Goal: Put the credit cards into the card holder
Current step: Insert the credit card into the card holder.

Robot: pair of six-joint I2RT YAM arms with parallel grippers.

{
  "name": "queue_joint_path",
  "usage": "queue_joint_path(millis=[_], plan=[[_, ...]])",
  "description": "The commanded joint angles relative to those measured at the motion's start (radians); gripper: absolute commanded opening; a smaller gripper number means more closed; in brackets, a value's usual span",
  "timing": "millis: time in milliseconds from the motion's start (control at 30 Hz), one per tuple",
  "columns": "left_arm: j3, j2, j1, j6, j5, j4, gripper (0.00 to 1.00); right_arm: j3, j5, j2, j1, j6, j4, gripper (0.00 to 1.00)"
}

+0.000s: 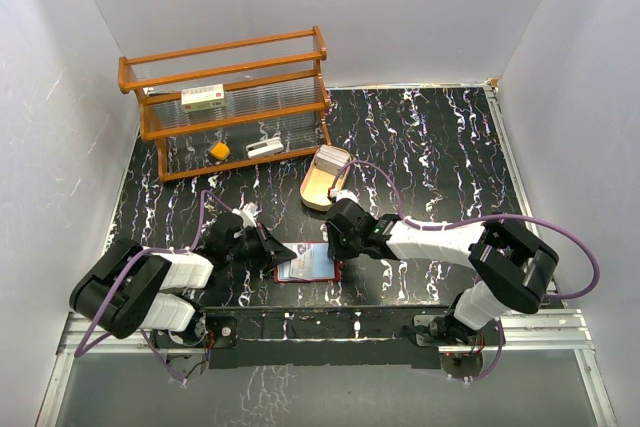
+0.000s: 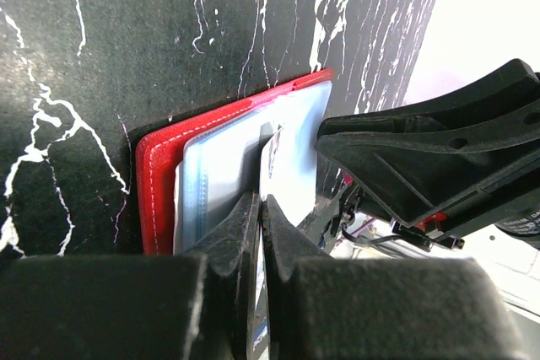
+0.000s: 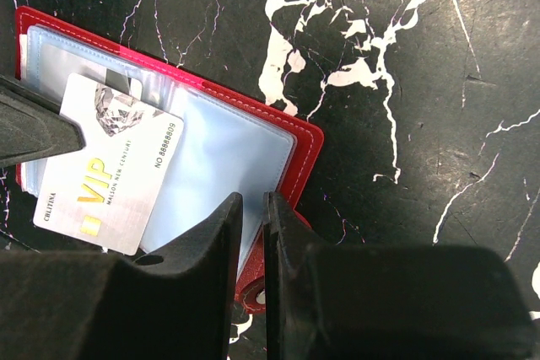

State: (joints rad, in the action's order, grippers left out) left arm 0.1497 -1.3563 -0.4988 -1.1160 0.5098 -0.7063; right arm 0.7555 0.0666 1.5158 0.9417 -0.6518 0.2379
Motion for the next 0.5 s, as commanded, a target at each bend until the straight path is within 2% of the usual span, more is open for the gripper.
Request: queue_joint_path(millis=[0,233,467], plan=[[0.030,0.023,-0.007,0.064,-0.039,0.077,0.00,-0.008,0.031,-0.015,0.005,0.010,-0.009,0.15],[0.057,0.077,-0.011,0.105,-0.065,0.212,0.00,-0.014,0.035,-0.023,0.005,0.011,-0.006,0.15],[0.068,0.045,-0.022,0.101,-0.058,0.173,0.00,-0.015,0.032,-0.022,0.005,0.009,-0.011,0.15]])
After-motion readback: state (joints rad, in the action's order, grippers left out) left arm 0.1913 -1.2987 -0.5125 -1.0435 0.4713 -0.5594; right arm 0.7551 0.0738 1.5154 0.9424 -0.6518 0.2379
